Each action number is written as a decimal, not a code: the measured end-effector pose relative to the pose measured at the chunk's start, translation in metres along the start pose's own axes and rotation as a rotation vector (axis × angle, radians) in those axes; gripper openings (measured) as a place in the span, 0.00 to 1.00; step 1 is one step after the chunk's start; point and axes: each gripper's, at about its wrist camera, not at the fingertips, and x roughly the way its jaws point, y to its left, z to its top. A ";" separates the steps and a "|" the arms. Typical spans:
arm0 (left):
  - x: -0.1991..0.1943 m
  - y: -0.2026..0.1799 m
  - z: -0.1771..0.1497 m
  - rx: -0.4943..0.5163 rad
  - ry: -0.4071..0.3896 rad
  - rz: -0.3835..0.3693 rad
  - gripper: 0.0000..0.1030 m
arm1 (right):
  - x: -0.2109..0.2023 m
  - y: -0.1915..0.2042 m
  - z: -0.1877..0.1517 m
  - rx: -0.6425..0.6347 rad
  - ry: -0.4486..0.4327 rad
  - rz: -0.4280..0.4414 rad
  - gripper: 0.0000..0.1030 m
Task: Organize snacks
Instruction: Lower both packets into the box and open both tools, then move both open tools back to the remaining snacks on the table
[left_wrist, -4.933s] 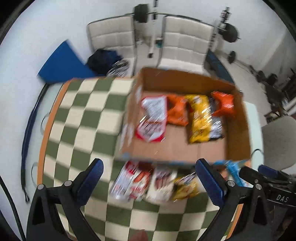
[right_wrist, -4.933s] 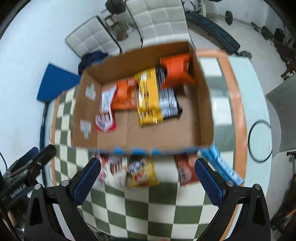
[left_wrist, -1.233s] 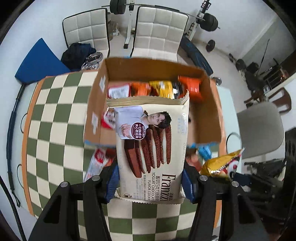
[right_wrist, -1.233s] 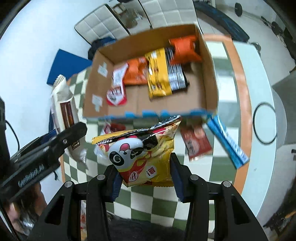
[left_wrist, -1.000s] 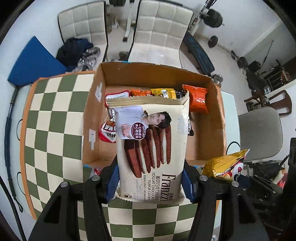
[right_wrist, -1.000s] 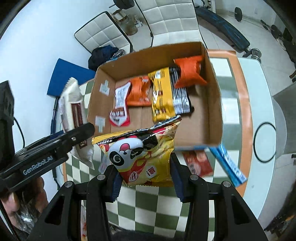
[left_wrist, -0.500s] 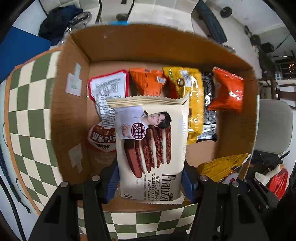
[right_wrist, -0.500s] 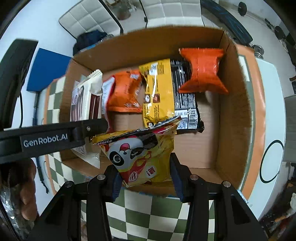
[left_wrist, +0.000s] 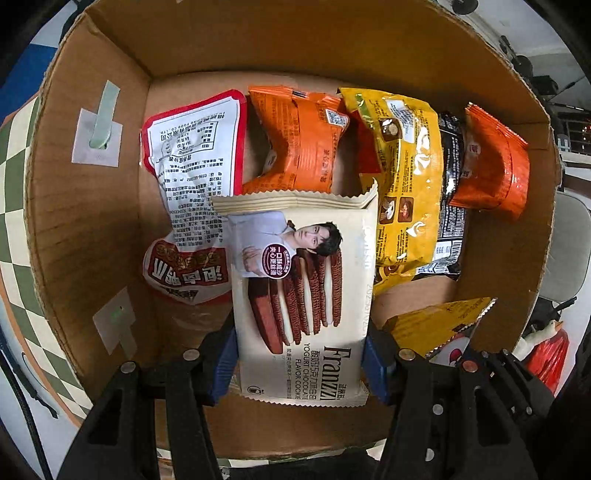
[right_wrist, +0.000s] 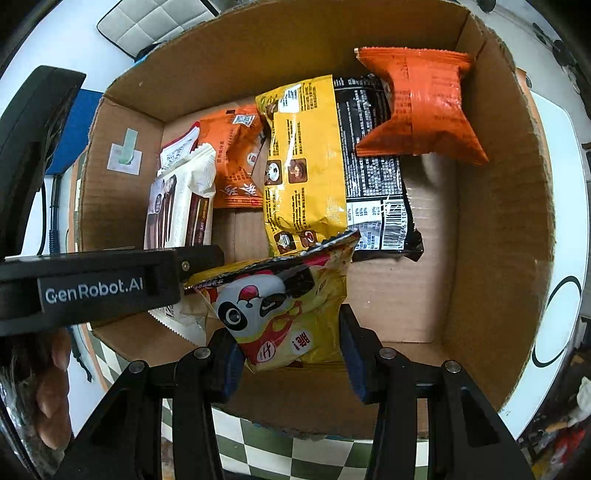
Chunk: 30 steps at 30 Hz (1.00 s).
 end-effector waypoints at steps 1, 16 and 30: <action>0.001 0.001 0.002 -0.002 0.005 -0.001 0.55 | 0.002 -0.001 0.001 0.001 0.008 0.001 0.47; -0.010 0.002 0.001 -0.004 -0.012 -0.028 0.75 | 0.016 0.004 0.013 0.005 0.079 0.017 0.90; -0.096 0.001 -0.047 0.040 -0.279 0.103 0.97 | -0.041 0.006 0.001 0.018 -0.043 -0.061 0.99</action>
